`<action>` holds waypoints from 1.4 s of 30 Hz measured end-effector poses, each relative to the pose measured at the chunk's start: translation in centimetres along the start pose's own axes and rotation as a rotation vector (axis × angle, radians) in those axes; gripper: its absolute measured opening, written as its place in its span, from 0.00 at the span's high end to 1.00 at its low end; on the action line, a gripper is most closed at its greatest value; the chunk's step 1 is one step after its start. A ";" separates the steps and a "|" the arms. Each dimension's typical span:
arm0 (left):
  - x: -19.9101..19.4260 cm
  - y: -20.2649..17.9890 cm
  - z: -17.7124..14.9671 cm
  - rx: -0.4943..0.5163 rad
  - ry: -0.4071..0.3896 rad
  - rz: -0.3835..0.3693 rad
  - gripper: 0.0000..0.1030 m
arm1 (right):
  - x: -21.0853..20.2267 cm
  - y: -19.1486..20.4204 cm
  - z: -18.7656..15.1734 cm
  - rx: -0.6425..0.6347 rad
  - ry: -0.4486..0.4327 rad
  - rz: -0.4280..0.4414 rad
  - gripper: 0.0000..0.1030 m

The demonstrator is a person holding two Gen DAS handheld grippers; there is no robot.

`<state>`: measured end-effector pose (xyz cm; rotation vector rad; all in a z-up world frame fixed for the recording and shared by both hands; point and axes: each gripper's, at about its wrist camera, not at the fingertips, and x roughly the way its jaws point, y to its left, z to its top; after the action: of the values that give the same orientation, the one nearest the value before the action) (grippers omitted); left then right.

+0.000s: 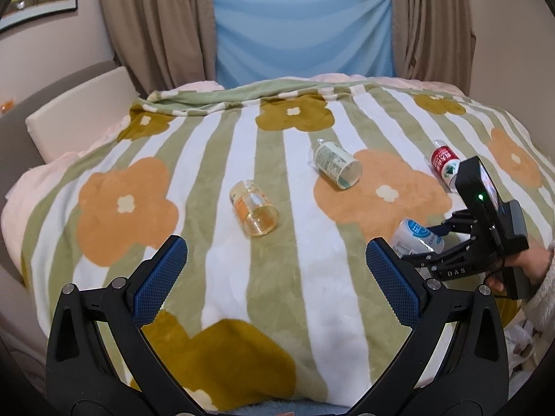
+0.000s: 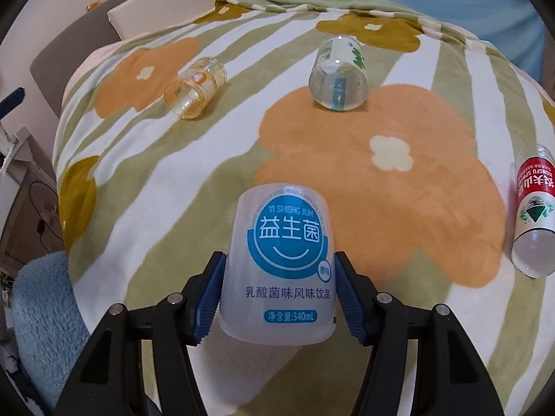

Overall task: Flip cup upside down
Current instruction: 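Lift the cup with the right gripper, tip it onto its side, release, then grasp the lying white cup with the left gripper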

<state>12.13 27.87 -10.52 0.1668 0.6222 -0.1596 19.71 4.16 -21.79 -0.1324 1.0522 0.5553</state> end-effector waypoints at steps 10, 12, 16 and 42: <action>-1.4 -1.1 1.2 0.140 -0.054 -0.043 0.00 | -2.5 0.5 -0.2 -0.019 -0.050 -0.075 0.01; -1.4 -2.3 2.3 0.262 -0.085 -0.078 0.00 | -4.6 0.4 -0.7 0.010 -0.099 -0.038 0.01; -0.4 -6.4 4.4 0.563 -0.085 -0.228 0.00 | -9.4 -0.4 -2.2 0.129 -0.187 0.001 0.01; 12.5 -22.1 -7.5 1.981 0.103 -0.509 0.23 | -17.5 -2.9 -13.9 0.536 -0.516 0.088 0.00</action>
<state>13.53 6.65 -26.23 1.9341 0.3859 -1.2437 3.75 -9.83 -14.34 0.5082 0.6709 0.3411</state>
